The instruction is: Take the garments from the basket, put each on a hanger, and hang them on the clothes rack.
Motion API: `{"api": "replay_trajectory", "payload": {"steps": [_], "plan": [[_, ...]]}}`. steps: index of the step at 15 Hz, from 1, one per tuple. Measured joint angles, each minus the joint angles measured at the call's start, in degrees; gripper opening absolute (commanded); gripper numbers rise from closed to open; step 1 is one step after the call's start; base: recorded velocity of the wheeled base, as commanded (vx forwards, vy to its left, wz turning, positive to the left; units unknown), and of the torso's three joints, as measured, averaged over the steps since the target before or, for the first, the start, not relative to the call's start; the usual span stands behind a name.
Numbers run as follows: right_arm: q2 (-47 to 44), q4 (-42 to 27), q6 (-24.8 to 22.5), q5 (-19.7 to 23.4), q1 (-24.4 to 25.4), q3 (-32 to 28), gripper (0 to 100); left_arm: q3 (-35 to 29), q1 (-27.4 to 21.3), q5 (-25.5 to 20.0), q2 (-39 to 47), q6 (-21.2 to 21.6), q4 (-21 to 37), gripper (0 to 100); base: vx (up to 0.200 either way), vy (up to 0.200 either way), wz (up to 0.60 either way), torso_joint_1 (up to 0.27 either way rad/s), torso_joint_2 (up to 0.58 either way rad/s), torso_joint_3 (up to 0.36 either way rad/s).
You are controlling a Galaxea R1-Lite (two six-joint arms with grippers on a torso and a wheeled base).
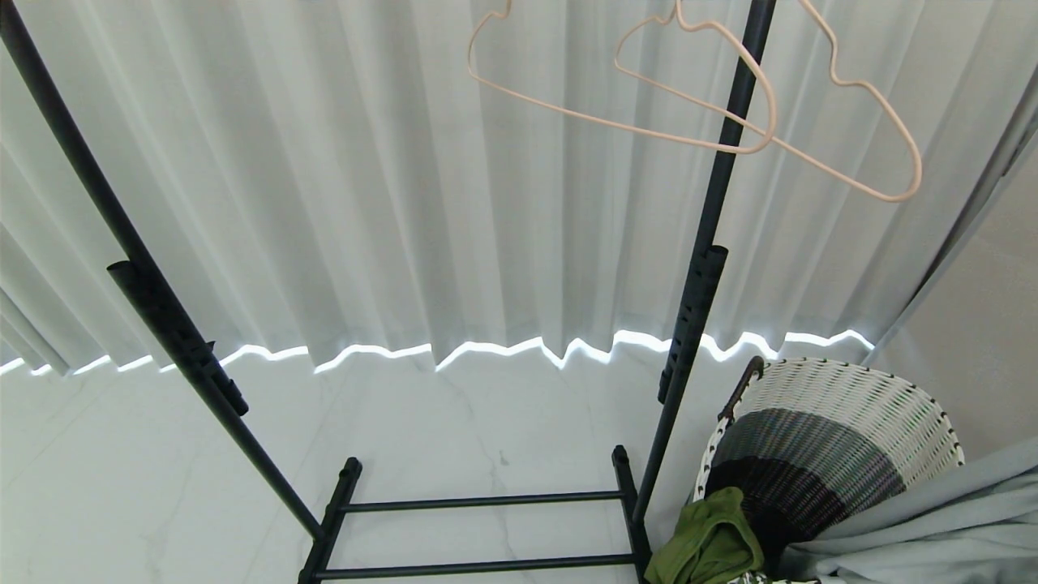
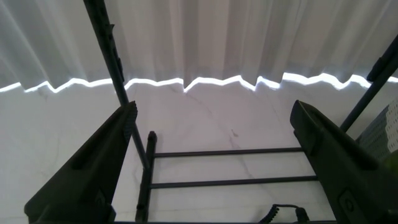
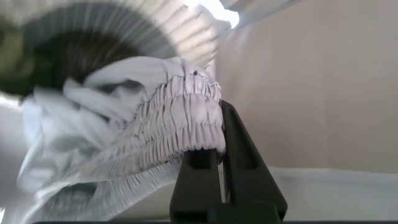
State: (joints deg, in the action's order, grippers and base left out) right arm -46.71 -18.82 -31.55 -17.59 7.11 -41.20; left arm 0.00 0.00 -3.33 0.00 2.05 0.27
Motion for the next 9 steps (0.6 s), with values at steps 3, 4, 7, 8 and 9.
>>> {"api": "replay_trajectory", "payload": {"steps": [3,4,7,8,9], "plan": [[2.62,0.11,0.02,0.0,-0.02,-2.69,0,0.0,0.0,-0.01,0.0,0.22,-0.02,100,-0.2,0.0,0.0,0.007,0.0,-0.001],[3.04,0.09,0.02,0.02,-0.04,-3.04,0,0.0,0.0,-0.01,0.0,0.22,0.02,100,-0.2,0.0,0.0,0.002,0.01,0.012],[4.35,0.11,0.0,0.0,0.0,-3.39,0,0.0,0.0,-0.01,0.0,0.24,-0.02,100,-0.2,0.0,0.0,-0.001,0.0,0.006],[4.77,0.16,0.02,0.02,0.0,-3.45,0,0.0,0.0,-0.01,0.0,0.24,0.0,100,-0.2,0.0,0.0,0.007,0.0,0.002],[5.16,0.11,0.0,0.09,0.0,-3.5,0,0.0,0.0,-0.01,0.0,0.22,0.0,100,-0.2,0.0,0.0,0.002,0.0,0.007]]}}
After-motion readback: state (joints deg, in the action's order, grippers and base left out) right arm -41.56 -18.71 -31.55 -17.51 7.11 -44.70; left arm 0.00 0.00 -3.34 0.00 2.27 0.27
